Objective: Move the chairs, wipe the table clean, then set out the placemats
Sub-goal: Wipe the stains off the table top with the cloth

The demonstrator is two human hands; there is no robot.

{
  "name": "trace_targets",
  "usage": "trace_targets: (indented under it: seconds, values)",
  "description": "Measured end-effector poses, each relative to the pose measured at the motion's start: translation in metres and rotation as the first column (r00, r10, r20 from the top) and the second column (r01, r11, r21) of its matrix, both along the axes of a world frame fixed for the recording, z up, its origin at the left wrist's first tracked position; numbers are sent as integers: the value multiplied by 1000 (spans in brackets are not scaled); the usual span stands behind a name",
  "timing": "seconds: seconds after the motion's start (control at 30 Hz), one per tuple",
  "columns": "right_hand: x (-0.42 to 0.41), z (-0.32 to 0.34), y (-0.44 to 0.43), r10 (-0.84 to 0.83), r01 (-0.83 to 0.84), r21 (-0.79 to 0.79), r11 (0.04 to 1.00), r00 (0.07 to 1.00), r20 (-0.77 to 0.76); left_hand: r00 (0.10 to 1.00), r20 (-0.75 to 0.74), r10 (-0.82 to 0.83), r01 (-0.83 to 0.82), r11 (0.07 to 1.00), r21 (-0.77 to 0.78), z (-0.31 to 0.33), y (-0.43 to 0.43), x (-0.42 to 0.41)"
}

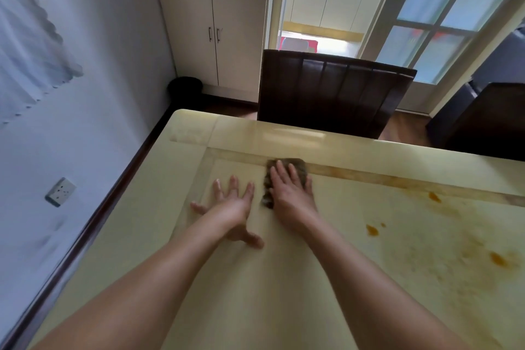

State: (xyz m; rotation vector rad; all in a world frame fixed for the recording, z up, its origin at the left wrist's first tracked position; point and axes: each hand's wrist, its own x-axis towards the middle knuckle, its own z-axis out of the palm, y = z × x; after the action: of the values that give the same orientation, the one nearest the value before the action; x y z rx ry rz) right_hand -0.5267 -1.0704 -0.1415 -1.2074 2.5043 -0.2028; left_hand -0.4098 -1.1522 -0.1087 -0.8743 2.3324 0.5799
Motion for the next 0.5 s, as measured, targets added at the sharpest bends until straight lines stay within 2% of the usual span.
trace_targets:
  seconds: [0.1,0.2,0.33,0.5]
  values:
    - [-8,-3,-38,75,-75,-39,996,997,-6,1000,-15,4,-4,1000,14,-2,-1,1]
    - [-32,-2,-53,65,-66,-47,997,998,-3,1000,-9,-2,2,1000,24,-2,-3,1]
    - [-75,-2,-35,-57,56,-56,997,998,-20,1000,-2,-14,14,1000,23,-3,-4,2]
    - [-129,-6,30,-253,252,-27,967,966,-56,1000,-4,-16,16,1000,10,-4,-3,2]
